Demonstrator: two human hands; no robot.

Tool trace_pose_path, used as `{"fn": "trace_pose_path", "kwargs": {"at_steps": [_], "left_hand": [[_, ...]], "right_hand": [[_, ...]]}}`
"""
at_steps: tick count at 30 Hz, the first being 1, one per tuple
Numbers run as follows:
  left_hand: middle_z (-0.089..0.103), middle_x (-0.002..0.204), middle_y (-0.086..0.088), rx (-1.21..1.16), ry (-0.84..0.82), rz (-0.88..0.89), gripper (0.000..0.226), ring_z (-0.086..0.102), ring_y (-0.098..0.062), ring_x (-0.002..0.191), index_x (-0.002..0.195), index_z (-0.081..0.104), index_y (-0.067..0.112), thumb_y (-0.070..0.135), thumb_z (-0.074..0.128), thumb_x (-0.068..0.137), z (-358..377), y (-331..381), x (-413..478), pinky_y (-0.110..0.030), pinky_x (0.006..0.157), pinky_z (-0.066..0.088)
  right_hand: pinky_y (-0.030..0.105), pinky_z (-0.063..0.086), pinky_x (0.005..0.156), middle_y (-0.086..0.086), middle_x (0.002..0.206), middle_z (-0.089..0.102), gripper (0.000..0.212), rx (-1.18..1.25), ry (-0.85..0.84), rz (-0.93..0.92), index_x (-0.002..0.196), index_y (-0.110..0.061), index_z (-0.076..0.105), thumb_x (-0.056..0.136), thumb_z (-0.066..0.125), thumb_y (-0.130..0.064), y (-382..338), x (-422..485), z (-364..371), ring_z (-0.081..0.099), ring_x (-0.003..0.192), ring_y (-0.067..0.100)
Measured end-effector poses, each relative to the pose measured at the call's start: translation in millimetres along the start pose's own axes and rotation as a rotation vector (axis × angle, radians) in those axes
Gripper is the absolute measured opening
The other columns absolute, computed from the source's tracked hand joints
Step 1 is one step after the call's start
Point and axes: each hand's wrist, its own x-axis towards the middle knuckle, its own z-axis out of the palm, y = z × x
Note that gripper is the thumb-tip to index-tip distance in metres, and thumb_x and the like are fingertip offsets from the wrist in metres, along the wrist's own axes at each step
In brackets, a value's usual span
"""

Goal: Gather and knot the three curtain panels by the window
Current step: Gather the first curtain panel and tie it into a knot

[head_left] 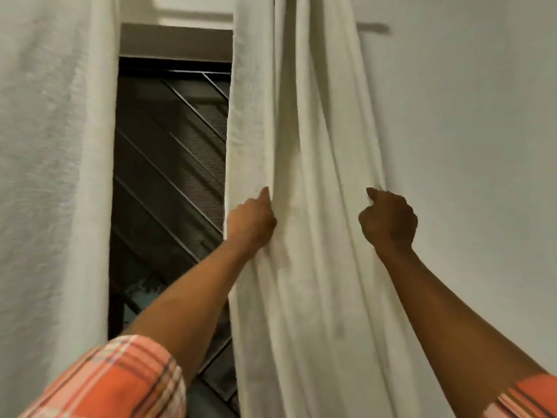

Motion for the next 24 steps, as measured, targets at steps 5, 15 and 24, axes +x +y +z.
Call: {"fn": "trace_pose_path", "kwargs": {"at_steps": [5,15,24], "left_hand": [[0.063,0.099,-0.007,-0.101,0.051,-0.168,0.023,0.059,-0.031,0.088,0.106,0.051,0.017,0.029,0.033,0.098,-19,-64,-2,-0.046,0.079,0.051],[0.063,0.1,-0.001,-0.242,-0.008,-0.138,0.028,0.061,-0.024,0.087,0.109,0.058,0.02,0.034,0.037,0.099,-52,-121,7,-0.043,0.08,0.053],[0.06,0.108,-0.007,-0.473,0.124,-0.208,0.028,0.057,-0.033,0.109,0.114,0.061,0.005,0.023,0.057,0.092,-107,-261,-10,-0.04,0.089,0.045]], "right_hand": [[0.041,0.045,0.085,0.014,0.129,0.056,0.052,0.087,-0.034,-0.001,0.131,-0.017,0.056,0.082,0.047,0.0,-29,0,25,0.057,0.105,0.043],[0.037,0.042,0.095,0.01,0.133,0.055,0.06,0.21,-0.101,-0.105,0.14,-0.031,0.045,0.085,0.049,-0.008,-182,7,49,0.053,0.118,0.036],[0.036,0.041,0.096,0.004,0.14,0.047,0.055,0.348,-0.343,-0.683,0.141,-0.026,0.043,0.087,0.049,-0.013,-429,-76,85,0.049,0.123,0.03]]}}
